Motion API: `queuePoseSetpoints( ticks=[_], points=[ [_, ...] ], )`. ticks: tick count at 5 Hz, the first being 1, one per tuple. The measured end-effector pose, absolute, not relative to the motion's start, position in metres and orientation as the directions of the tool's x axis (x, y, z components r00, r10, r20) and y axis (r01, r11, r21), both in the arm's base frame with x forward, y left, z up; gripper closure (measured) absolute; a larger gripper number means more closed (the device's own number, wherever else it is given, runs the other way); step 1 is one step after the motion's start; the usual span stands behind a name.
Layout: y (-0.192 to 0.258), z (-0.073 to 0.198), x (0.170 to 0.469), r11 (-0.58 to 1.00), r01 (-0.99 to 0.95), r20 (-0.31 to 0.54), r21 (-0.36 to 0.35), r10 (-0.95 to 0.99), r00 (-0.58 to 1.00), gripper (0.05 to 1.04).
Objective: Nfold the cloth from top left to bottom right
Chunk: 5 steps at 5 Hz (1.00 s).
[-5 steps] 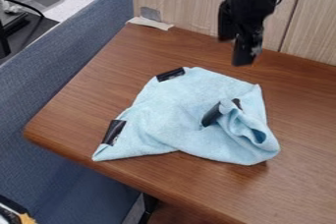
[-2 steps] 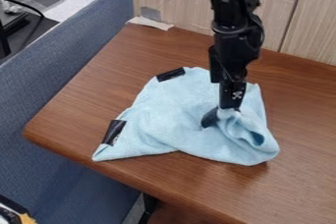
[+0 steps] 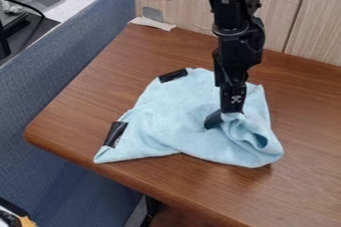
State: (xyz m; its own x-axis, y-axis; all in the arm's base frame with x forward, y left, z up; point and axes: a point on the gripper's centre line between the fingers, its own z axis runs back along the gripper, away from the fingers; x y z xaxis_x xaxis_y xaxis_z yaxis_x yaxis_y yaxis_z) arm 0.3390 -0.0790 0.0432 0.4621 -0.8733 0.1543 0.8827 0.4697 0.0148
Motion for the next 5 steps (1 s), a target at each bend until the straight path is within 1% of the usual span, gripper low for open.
queuePoseSetpoints(
  ticks=[1, 2, 3, 4, 5],
  points=[
    [-0.069, 0.026, 0.336, 0.490, 0.871, 0.116, -0.027, -0.864, 0.490, 0.126],
    [-0.063, 0.008, 0.333, 0.508, 0.859, 0.042, -0.060, -0.858, 0.511, 0.400],
    [-0.062, 0.008, 0.336, 0.526, 0.849, 0.030, -0.054, -0.849, 0.528, 0.691],
    [-0.061, 0.004, 0.336, 0.533, 0.844, 0.009, -0.068, -0.845, 0.535, 0.895],
    [-0.058, 0.009, 0.341, 0.536, 0.843, -0.003, -0.048, -0.844, 0.537, 1.003]
  ],
)
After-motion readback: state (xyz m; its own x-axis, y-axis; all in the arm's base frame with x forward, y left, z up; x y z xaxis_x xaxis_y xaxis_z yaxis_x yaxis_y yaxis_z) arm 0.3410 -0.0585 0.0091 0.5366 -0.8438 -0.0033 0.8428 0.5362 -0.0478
